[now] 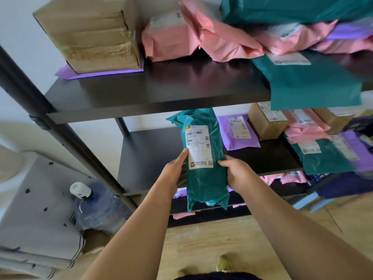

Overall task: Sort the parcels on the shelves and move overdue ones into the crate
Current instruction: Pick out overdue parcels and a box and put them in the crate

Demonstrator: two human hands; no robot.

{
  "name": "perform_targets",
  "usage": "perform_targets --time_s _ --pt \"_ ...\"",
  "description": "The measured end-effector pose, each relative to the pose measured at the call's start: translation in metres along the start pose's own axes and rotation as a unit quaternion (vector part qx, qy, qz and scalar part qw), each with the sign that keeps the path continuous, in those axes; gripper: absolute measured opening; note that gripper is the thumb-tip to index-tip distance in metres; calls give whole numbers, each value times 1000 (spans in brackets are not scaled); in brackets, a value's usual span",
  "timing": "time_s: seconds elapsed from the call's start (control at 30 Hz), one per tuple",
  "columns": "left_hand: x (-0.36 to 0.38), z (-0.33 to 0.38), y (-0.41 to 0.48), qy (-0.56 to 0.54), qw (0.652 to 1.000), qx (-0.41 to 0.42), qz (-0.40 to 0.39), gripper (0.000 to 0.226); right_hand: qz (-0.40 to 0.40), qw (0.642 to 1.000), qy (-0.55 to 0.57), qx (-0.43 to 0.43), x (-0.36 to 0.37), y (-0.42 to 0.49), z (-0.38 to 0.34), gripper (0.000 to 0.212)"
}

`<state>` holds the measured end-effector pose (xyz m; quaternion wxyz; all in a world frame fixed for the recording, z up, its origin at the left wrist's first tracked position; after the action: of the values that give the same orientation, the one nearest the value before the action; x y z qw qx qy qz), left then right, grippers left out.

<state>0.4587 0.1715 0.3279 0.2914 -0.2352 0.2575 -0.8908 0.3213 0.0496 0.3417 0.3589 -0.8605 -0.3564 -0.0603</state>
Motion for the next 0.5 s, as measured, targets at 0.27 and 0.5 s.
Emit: perform_targets --time_s 0.27,0.5 --pt "26 -5 11 -105 989 6 -101 59 -64 996 61 -1 8 -8 -3 34" --pt "15 -7 16 -154 986 3 -68 72 -93 994 51 2 10 -6 1 34"
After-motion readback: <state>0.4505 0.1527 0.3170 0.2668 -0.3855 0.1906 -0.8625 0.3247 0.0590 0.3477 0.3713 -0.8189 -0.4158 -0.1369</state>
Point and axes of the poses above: each hand's wrist, its own y-axis towards the middle knuckle, its own x-axis out of the palm, z = x × y, the point moved 9 cm from there along y, towards the middle knuckle, and after that the axes turned 10 degrees about -z, right-handed, at the moved point
